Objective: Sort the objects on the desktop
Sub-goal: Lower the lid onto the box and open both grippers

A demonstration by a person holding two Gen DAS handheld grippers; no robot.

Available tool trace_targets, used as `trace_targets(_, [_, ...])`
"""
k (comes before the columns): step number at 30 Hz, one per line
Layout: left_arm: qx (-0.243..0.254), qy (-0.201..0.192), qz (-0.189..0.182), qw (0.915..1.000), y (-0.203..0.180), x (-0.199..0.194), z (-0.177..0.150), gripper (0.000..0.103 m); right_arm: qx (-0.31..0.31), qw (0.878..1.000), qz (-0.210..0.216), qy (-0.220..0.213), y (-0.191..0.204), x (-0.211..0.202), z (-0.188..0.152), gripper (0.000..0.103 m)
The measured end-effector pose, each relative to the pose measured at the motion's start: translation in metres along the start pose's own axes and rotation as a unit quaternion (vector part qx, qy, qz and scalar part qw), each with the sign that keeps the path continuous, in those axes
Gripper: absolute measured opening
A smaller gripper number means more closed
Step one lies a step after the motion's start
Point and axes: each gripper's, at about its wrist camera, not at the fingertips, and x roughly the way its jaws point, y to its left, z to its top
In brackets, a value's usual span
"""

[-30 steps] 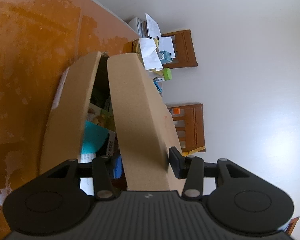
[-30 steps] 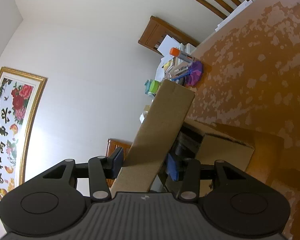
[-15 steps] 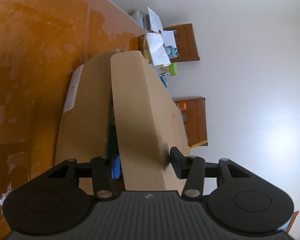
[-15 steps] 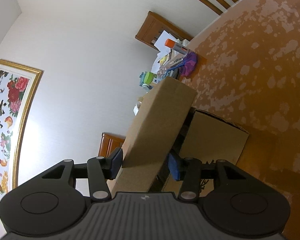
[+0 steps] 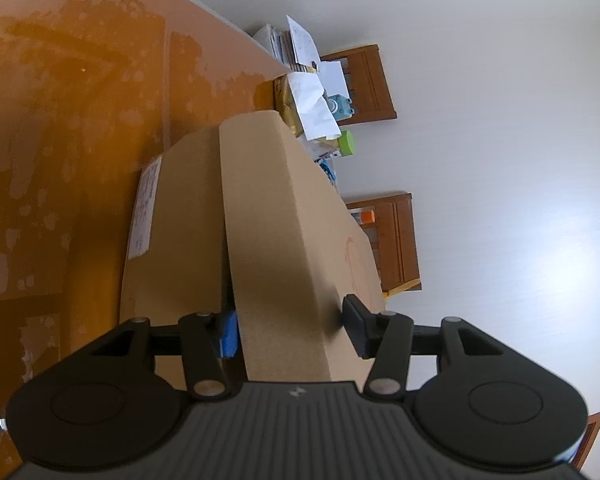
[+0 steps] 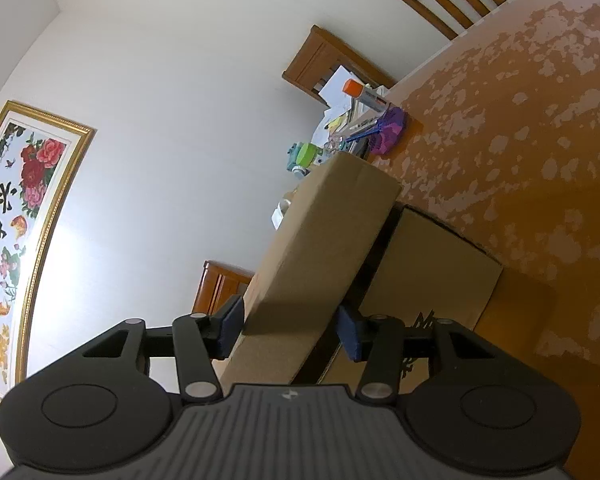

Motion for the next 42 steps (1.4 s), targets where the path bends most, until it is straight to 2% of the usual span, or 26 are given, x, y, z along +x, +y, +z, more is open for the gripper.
trace_targets(9, [0.0,-0.007,0.009,0.9999,-0.002,-0.004,-0.006,0.052,0.058,0.998,0.001,0.028,-0.006,0.009,0.012,0.057])
trace_targets(11, [0.001,-0.004,0.009,1.0,-0.002,-0.005,-0.009,0.052,0.056,0.998,0.006,0.034,-0.006,0.007,0.013,0.061])
trace_targets(15, [0.005,0.001,0.013,0.9999,-0.003,-0.004,-0.011,0.054,0.055,0.998,0.008,0.038,-0.005,0.003,0.015,0.062])
trace_targets(17, [0.004,0.005,0.015,0.9999,-0.004,-0.003,-0.009,0.055,0.055,0.998,0.013,0.04,-0.005,0.004,0.016,0.069])
trace_targets(18, [0.006,0.009,0.016,0.9998,-0.005,-0.003,-0.008,0.056,0.056,0.997,0.015,0.042,-0.004,0.004,0.016,0.07])
trace_targets(20, [0.009,0.013,0.012,0.9998,-0.006,-0.001,-0.006,0.061,0.068,0.996,0.025,0.048,-0.004,0.004,0.019,0.083])
trace_targets(22, [0.005,0.012,0.005,0.9999,-0.007,0.0,-0.006,0.067,0.08,0.995,0.033,0.054,-0.004,0.005,0.021,0.091])
trace_targets(24, [0.007,0.003,-0.007,0.9999,-0.008,-0.001,-0.006,0.08,0.111,0.992,0.037,0.056,-0.008,0.005,0.024,0.092])
trace_targets(27, [-0.003,-0.014,-0.036,0.9992,-0.005,-0.004,-0.006,0.088,0.135,0.988,0.046,0.062,-0.015,0.006,0.026,0.092])
trace_targets(29, [-0.021,-0.025,-0.064,0.9974,0.001,-0.008,-0.006,0.093,0.13,0.988,0.044,0.065,-0.014,0.005,0.028,0.093])
trace_targets(30, [-0.018,-0.027,-0.065,0.9974,0.001,-0.009,-0.006,0.097,0.128,0.989,0.041,0.063,-0.014,0.003,0.029,0.093])
trace_targets(42, [0.024,-0.021,-0.022,0.9993,-0.008,-0.023,-0.012,0.102,0.103,0.993,0.007,0.062,-0.029,-0.017,0.046,0.094])
